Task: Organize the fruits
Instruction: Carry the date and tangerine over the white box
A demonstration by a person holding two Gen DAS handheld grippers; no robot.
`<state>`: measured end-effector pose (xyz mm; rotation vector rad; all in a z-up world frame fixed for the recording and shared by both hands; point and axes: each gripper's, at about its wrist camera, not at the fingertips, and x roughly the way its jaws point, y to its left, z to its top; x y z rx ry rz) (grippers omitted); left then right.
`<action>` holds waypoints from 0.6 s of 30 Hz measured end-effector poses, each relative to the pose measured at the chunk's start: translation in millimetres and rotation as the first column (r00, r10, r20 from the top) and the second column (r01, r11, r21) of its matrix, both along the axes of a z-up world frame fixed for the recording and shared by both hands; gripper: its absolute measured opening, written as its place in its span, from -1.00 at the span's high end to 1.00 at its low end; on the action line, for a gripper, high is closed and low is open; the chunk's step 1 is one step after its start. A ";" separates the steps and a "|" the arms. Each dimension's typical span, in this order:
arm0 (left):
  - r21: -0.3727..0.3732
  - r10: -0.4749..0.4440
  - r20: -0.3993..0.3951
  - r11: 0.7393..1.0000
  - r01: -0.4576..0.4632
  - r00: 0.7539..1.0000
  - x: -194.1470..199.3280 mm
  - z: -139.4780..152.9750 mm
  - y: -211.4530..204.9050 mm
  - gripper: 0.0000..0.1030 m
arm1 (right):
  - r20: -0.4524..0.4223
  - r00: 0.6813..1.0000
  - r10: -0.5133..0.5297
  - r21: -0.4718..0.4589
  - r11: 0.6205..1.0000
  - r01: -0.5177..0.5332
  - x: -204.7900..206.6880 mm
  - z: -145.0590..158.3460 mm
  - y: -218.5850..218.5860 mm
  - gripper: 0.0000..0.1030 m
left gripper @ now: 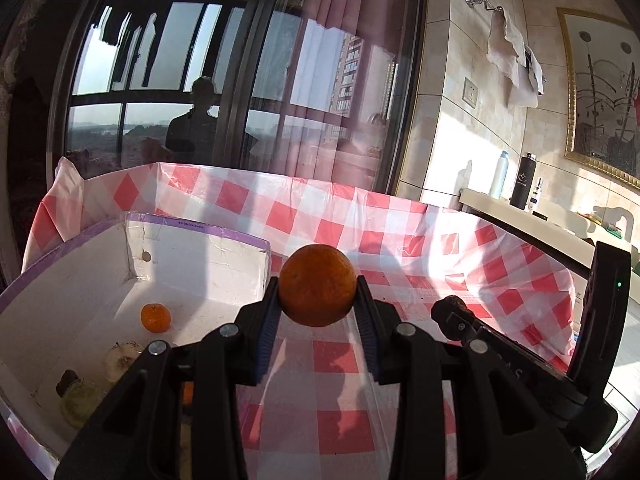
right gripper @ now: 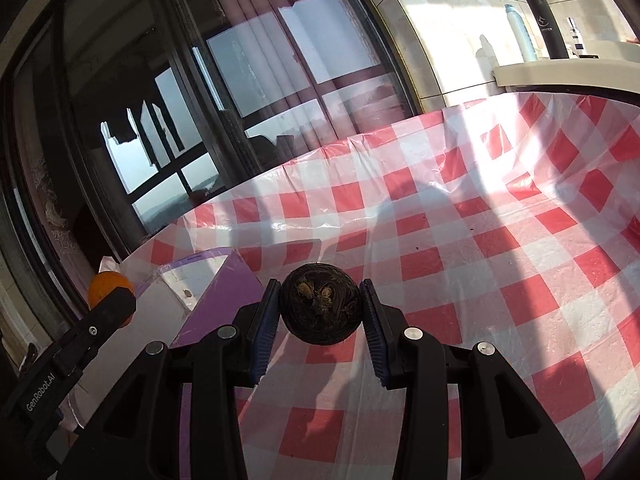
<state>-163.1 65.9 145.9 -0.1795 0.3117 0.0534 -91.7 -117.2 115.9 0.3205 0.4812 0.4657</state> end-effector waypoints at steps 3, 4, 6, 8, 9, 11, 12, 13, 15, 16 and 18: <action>0.018 0.057 -0.013 0.998 -0.057 0.998 -5.0 6.3 23.1 0.29 | 0.031 0.997 0.068 -0.026 0.997 -0.067 -9.7 8.6 27.5 0.23; 0.021 0.077 -0.020 0.997 -0.077 0.997 -6.8 7.1 30.8 0.29 | 0.039 0.995 0.091 -0.034 0.995 -0.090 -12.6 10.6 37.1 0.23; 0.026 0.119 -0.035 0.993 -0.118 0.992 -10.9 7.0 48.0 0.29 | 0.046 0.990 0.132 -0.048 0.990 -0.130 -16.5 13.7 56.2 0.23; 0.034 0.157 -0.053 0.987 -0.156 0.986 -14.6 5.6 64.0 0.29 | 0.051 0.985 0.164 -0.064 0.985 -0.161 -19.2 15.2 73.0 0.23; 0.041 0.180 -0.061 0.983 -0.177 0.982 -16.5 4.1 72.6 0.29 | 0.052 0.982 0.182 -0.071 0.981 -0.178 -20.6 15.5 81.7 0.23; 0.061 0.223 -0.084 0.974 -0.219 0.971 -18.7 1.1 87.3 0.29 | 0.050 0.975 0.215 -0.087 0.974 -0.210 -22.7 15.8 98.8 0.23; 0.071 0.241 -0.102 0.969 -0.235 0.965 -19.0 -0.9 95.2 0.29 | 0.050 0.972 0.230 -0.101 0.969 -0.224 -23.7 15.8 107.6 0.23; 0.074 0.256 -0.119 0.966 -0.248 0.959 -18.8 -3.3 103.4 0.29 | 0.048 0.969 0.243 -0.117 0.965 -0.236 -24.4 15.8 116.2 0.23; 0.063 0.286 -0.157 0.958 -0.279 0.945 -18.4 -9.3 122.5 0.29 | 0.039 0.961 0.273 -0.158 0.951 -0.264 -25.3 16.6 135.2 0.23; 0.053 0.294 -0.178 0.956 -0.290 0.939 -17.6 -12.2 131.6 0.29 | 0.037 0.957 0.288 -0.178 0.944 -0.277 -26.6 17.2 144.1 0.23; 0.033 0.311 -0.213 0.950 -0.311 0.926 -16.9 -18.3 149.0 0.29 | 0.036 0.948 0.315 -0.209 0.930 -0.301 -28.2 18.4 159.7 0.23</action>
